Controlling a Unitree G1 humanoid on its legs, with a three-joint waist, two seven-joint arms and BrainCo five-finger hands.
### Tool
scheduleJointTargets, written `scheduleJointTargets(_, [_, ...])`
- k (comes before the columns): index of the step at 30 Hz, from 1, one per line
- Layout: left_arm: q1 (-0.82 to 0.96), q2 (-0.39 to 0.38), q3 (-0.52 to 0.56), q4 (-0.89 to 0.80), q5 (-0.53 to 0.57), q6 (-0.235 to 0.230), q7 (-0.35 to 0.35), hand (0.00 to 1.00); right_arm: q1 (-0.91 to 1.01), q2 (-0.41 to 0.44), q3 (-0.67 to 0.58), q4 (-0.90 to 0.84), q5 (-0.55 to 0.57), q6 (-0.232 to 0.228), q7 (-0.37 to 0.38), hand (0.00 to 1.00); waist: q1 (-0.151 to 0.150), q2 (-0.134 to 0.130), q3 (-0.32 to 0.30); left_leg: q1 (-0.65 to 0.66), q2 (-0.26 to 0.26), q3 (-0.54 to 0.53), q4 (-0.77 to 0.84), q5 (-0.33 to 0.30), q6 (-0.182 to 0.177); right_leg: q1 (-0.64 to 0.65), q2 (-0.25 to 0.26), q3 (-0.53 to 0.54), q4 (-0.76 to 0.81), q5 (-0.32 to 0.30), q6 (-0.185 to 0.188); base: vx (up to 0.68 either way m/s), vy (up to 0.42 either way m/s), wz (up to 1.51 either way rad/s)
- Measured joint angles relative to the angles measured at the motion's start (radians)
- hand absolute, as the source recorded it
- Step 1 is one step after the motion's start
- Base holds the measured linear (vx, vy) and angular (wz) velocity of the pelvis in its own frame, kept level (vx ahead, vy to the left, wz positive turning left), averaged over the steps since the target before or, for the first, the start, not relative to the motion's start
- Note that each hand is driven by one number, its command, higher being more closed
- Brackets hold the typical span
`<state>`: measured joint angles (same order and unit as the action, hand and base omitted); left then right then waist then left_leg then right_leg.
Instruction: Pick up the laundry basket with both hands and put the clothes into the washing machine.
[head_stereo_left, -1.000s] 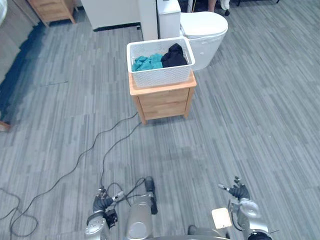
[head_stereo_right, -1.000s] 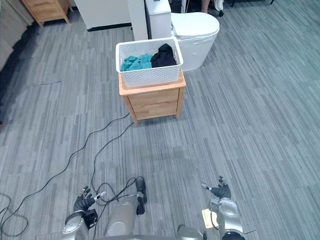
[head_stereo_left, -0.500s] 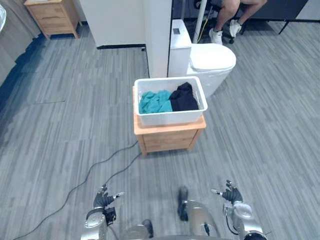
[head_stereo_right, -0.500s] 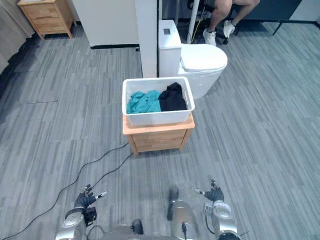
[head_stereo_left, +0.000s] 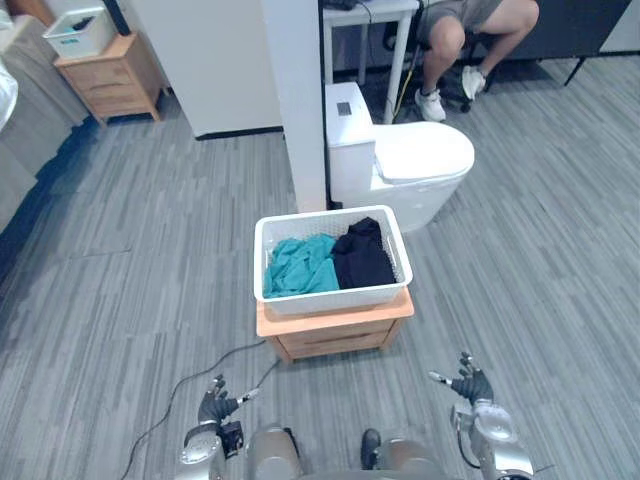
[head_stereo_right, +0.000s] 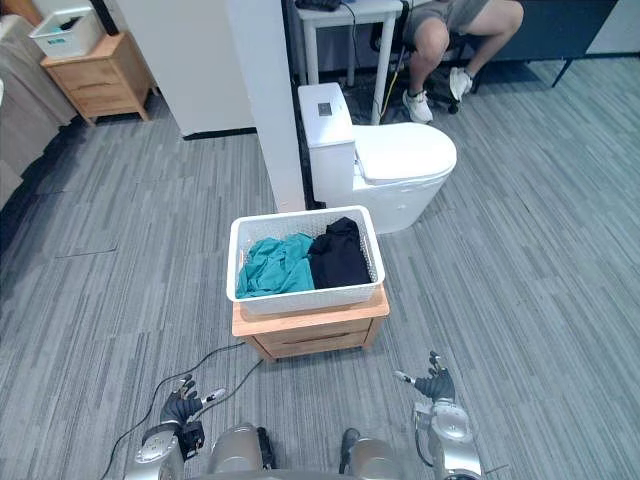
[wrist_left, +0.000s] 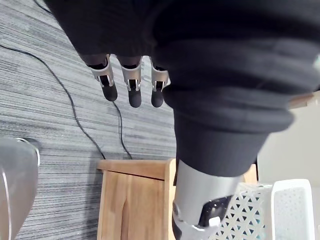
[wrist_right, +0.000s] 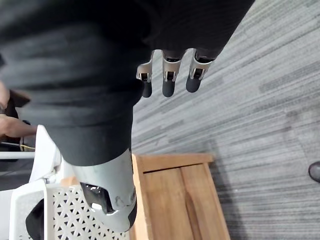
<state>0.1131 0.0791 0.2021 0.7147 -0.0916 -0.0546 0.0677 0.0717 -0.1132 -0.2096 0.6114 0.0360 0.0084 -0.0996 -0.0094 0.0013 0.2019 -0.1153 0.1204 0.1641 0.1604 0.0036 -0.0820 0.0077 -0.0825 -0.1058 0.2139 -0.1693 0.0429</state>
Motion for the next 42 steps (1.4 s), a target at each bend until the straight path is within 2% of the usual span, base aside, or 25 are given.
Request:
scheduleJointTargets(2, [-0.006, 0.020, 0.001, -0.002, 0.001, 0.000, 0.001, 0.00, -0.020, 0.000, 0.000, -0.013, -0.008, -0.002, -0.009, 0.00, 0.001, -0.019, -0.006, 0.033, -0.039, 0.028, -0.058, 0.004, 0.008, 0.009, -0.035, 0.020, -0.038, 0.004, 0.022, 0.15, 0.178, -0.15])
scheduleJointTargets(4, [-0.006, 0.039, 0.001, -0.017, 0.002, 0.001, 0.002, 0.00, -0.047, -0.005, 0.000, -0.047, -0.010, -0.002, -0.012, 0.00, -0.002, -0.016, -0.006, 0.050, -0.060, 0.035, -0.098, 0.015, 0.024, 0.011, -0.051, 0.031, -0.061, 0.008, 0.037, 0.07, 0.082, -0.18])
scheduleJointTargets(10, [-0.029, 0.059, -0.001, -0.085, -0.018, -0.003, 0.014, 0.00, -0.112, -0.054, 0.028, -0.059, -0.010, -0.004, -0.032, 0.00, -0.002, -0.015, -0.006, 0.071, -0.074, 0.033, -0.154, 0.030, 0.040, 0.019, -0.048, 0.029, -0.094, 0.018, 0.044, 0.03, 0.016, -0.03])
scheduleJointTargets(13, [-0.117, 0.074, -0.013, -0.086, -0.036, -0.004, 0.040, 0.00, -0.216, -0.098, 0.075, -0.051, -0.009, -0.004, -0.032, 0.00, -0.001, -0.002, 0.005, 0.036, -0.070, 0.031, -0.206, 0.074, 0.044, -0.034, -0.036, 0.030, -0.108, 0.042, 0.043, -0.02, -0.002, -0.01])
scheduleJointTargets(18, [-0.350, 0.110, -0.060, -0.078, -0.076, -0.012, 0.099, 0.00, -0.496, -0.135, 0.138, 0.062, 0.006, -0.003, -0.052, 0.00, 0.004, 0.017, 0.089, -0.037, -0.062, 0.029, -0.223, 0.121, 0.056, -0.119, -0.028, 0.037, -0.091, 0.076, 0.038, -0.09, 0.023, -0.03])
scheduleJointTargets(23, [-0.658, 0.191, -0.129, -0.004, -0.105, -0.022, 0.155, 0.00, -0.813, -0.191, 0.151, 0.239, 0.087, 0.000, -0.084, 0.00, 0.024, 0.022, 0.180, -0.113, -0.054, 0.030, -0.233, 0.166, 0.066, -0.205, -0.022, 0.048, -0.086, 0.116, 0.040, -0.13, 0.035, -0.05])
scheduleJointTargets(26, [-0.758, 0.216, -0.162, 0.039, -0.111, -0.022, 0.159, 0.00, -0.919, -0.221, 0.151, 0.297, 0.119, 0.001, -0.112, 0.00, 0.020, 0.027, 0.211, -0.133, -0.062, 0.026, -0.254, 0.190, 0.069, -0.238, -0.024, 0.049, -0.076, 0.124, 0.044, -0.07, 0.028, 0.00])
scheduleJointTargets(30, [-0.859, 0.217, -0.207, 0.105, -0.105, -0.018, 0.158, 0.00, -1.033, -0.251, 0.151, 0.389, 0.132, 0.006, -0.116, 0.00, 0.018, 0.027, 0.232, -0.173, -0.064, 0.021, -0.254, 0.205, 0.073, -0.277, -0.024, 0.049, -0.080, 0.142, 0.045, -0.02, 0.009, 0.01])
scheduleJointTargets(33, [-0.882, 0.210, -0.222, 0.120, -0.086, -0.014, 0.169, 0.00, -1.064, -0.251, 0.149, 0.397, 0.151, 0.016, -0.123, 0.00, -0.006, 0.028, 0.243, -0.195, -0.069, 0.001, -0.255, 0.211, 0.073, -0.287, -0.027, 0.038, -0.082, 0.144, 0.045, 0.01, 0.009, 0.13])
scheduleJointTargets(42, [-0.926, 0.160, -0.289, 0.180, 0.018, 0.008, 0.176, 0.00, -1.096, -0.245, 0.146, 0.473, 0.213, 0.020, -0.140, 0.00, -0.013, 0.039, 0.251, -0.222, -0.067, -0.025, -0.255, 0.217, 0.066, -0.303, -0.023, 0.035, -0.103, 0.162, 0.038, 0.03, -0.010, 0.01])
